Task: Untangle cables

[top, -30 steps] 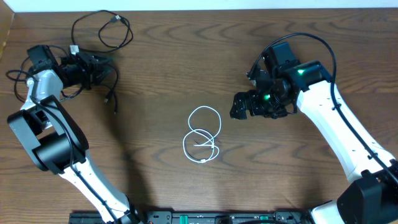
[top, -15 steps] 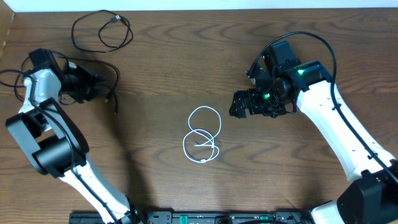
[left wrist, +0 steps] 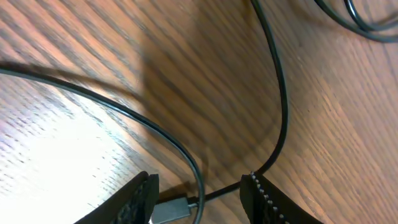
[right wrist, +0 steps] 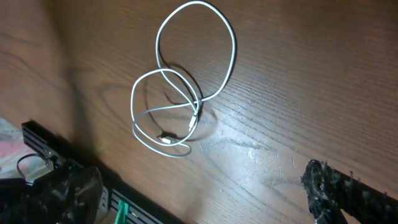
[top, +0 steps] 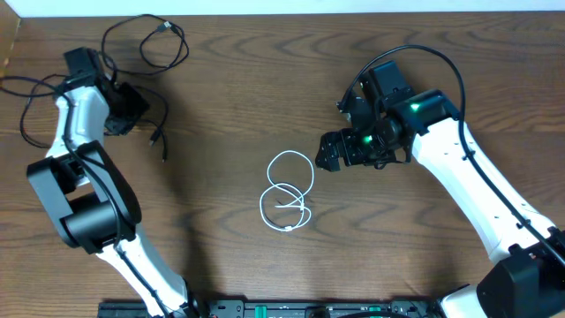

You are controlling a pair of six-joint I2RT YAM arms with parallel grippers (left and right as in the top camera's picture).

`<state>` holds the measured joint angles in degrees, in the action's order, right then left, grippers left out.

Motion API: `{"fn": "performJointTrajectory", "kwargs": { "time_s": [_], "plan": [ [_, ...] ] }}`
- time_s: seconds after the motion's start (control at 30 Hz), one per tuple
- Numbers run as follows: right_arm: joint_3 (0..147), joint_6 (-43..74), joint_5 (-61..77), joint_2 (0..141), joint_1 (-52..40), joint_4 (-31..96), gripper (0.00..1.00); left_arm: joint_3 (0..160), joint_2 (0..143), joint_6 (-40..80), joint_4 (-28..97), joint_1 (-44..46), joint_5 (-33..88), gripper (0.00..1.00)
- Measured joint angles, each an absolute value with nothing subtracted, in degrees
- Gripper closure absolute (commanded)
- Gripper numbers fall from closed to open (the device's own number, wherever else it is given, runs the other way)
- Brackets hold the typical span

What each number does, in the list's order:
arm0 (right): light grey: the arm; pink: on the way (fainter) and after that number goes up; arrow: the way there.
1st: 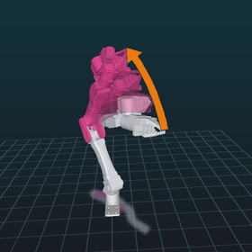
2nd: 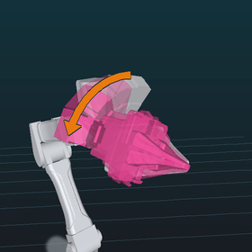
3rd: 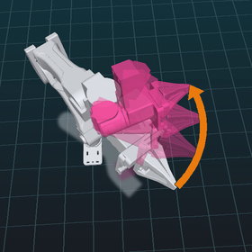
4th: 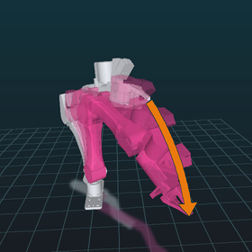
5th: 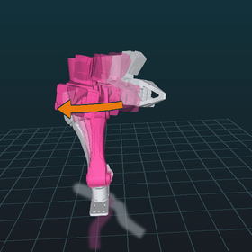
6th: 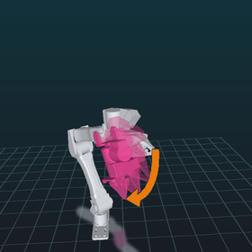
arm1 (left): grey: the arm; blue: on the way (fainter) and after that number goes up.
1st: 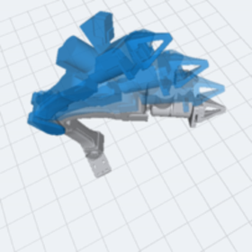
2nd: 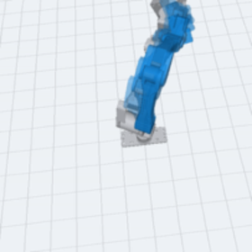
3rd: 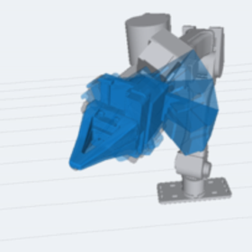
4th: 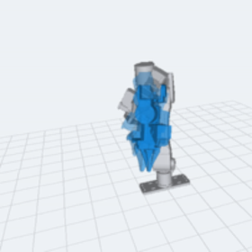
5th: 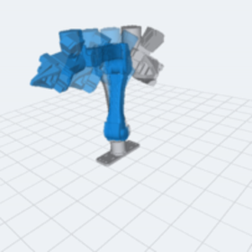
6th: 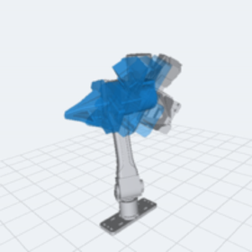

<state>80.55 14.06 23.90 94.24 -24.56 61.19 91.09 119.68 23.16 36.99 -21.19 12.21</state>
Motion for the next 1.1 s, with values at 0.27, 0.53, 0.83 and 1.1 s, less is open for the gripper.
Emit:
{"fn": "performJointTrajectory", "kwargs": {
  "time_s": [0.27, 0.53, 0.83, 1.1],
  "plan": [
    [80.6, 14.1, 23.9, 94.2, -24.6, 61.1, 0.01, 91.1, 121.5, 25.8, 37.0, -21.2, 10.5, 0.6],
    [80.6, 14.1, 23.9, 94.2, -24.6, 61.0, 0.01, 90.5, 123.6, 27.2, 35.0, -21.2, 10.4, 0.6],
    [80.6, 14.1, 23.9, 94.2, -24.6, 60.6, 0.01, 90.5, 123.6, 30.2, 33.2, -21.2, 11.7, 0.6],
    [80.6, 14.1, 23.9, 94.2, -24.6, 60.3, 0.01, 90.5, 124.6, 30.2, 33.1, -20.3, 11.7, 0.6]
  ]
}}
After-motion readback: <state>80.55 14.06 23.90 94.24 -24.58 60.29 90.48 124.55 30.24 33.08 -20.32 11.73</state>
